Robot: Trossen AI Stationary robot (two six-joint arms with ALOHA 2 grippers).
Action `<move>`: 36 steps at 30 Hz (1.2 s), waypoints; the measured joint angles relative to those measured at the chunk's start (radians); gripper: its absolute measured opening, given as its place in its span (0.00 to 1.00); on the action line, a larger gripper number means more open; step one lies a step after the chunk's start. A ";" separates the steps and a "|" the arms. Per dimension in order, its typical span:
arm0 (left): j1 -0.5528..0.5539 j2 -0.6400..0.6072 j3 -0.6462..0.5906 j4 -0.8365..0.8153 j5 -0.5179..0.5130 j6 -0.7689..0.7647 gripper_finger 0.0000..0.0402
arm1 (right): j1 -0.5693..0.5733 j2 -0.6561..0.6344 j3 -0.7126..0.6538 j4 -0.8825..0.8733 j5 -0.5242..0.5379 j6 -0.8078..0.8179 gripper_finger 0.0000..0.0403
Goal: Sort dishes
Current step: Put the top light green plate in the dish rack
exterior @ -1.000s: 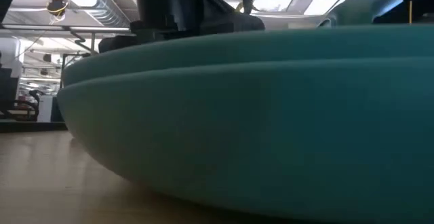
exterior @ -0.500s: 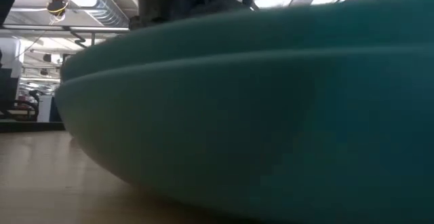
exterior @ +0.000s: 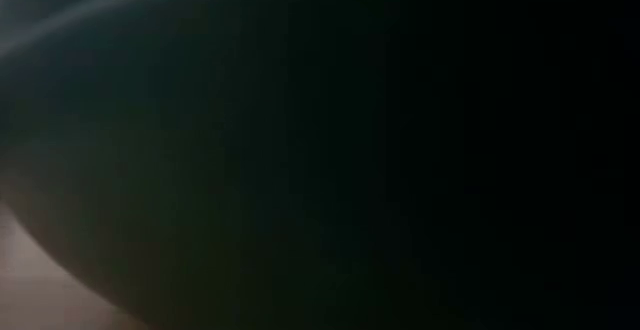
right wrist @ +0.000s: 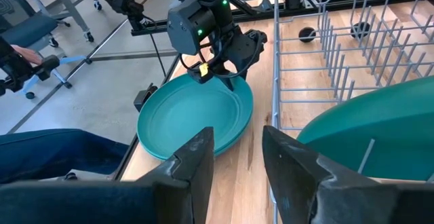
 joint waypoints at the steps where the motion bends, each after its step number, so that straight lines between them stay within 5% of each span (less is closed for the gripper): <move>1: 0.000 0.001 0.000 0.004 0.001 0.000 0.43 | 0.000 0.000 0.000 0.000 0.000 0.000 0.33; 36: 0.022 -0.063 -0.001 0.009 0.052 -0.076 0.46 | 0.000 0.000 0.000 -0.009 -0.002 -0.002 0.33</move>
